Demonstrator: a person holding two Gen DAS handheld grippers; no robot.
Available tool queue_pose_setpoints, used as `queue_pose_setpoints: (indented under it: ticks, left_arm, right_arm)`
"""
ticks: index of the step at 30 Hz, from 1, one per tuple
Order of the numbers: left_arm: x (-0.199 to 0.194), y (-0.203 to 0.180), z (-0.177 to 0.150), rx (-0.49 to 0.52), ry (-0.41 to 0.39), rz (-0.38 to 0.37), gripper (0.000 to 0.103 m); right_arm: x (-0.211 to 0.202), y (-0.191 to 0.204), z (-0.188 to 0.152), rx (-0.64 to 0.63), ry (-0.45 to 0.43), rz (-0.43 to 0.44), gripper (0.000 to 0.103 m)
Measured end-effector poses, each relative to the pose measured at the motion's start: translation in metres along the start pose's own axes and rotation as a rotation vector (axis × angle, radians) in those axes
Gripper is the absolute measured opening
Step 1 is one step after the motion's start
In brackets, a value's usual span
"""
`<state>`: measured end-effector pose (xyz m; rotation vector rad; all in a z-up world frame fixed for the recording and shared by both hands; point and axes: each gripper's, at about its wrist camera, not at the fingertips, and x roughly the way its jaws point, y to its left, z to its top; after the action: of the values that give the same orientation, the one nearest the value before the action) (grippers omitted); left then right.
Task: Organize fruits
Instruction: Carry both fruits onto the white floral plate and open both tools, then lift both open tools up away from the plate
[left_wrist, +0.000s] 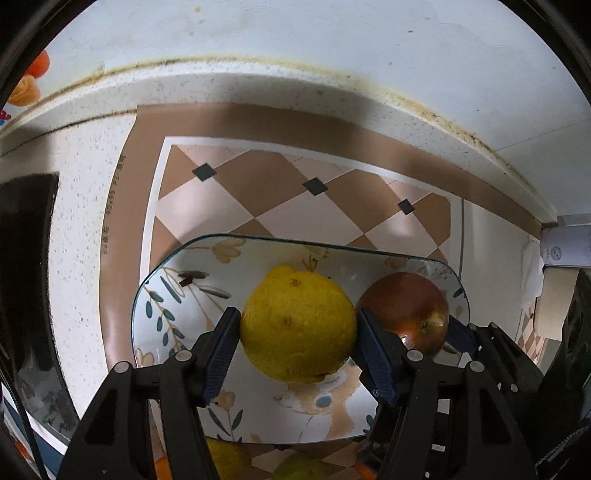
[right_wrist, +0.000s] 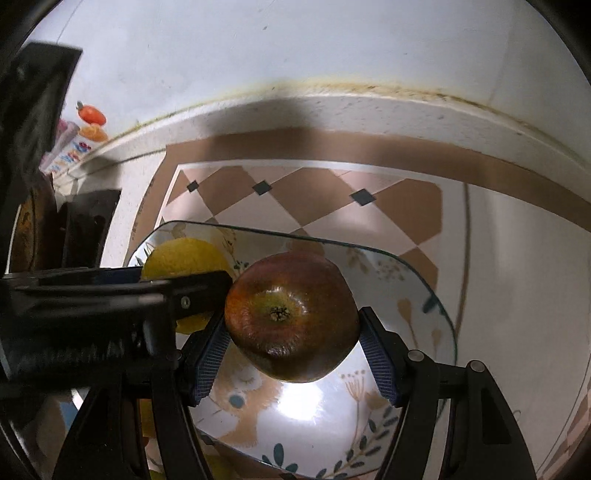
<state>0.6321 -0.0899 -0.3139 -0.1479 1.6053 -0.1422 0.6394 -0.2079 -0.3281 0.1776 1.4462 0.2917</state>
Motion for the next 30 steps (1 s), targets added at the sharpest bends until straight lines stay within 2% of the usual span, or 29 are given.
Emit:
queue_pose_setpoints:
  ticks: [6, 7, 8, 10, 13, 18, 22, 30]
  left_arm:
    - [-0.007, -0.001, 0.004, 0.011, -0.031, 0.037, 0.064]
    - [-0.009, 0.001, 0.005, 0.012, -0.038, 0.046, 0.071]
    - [-0.012, 0.001, 0.005, 0.015, -0.042, 0.055, 0.082]
    - [-0.02, 0.003, 0.003, 0.022, -0.058, 0.076, 0.09]
    - [-0.03, 0.008, -0.005, 0.035, -0.085, 0.112, 0.09]
    - [-0.05, 0.015, -0.03, 0.052, -0.147, 0.155, 0.09]
    - [-0.085, 0.016, -0.057, 0.052, -0.223, 0.199, 0.09]
    - [-0.136, 0.023, -0.122, 0.077, -0.354, 0.237, 0.09]
  right_arm:
    - [0.004, 0.0, 0.0, 0.018, 0.028, -0.018, 0.072]
    - [0.003, -0.001, -0.001, 0.028, 0.032, -0.024, 0.074]
    - [0.001, -0.002, -0.002, 0.035, 0.032, -0.03, 0.081]
    - [-0.006, -0.006, -0.005, 0.053, 0.027, -0.038, 0.087]
    - [-0.02, -0.011, -0.012, 0.092, 0.02, -0.065, 0.094]
    - [-0.046, -0.014, -0.031, 0.128, -0.001, -0.143, 0.095]
    - [-0.074, -0.008, -0.056, 0.144, -0.032, -0.19, 0.095]
    - [-0.131, 0.02, -0.113, 0.16, -0.129, -0.225, 0.095]
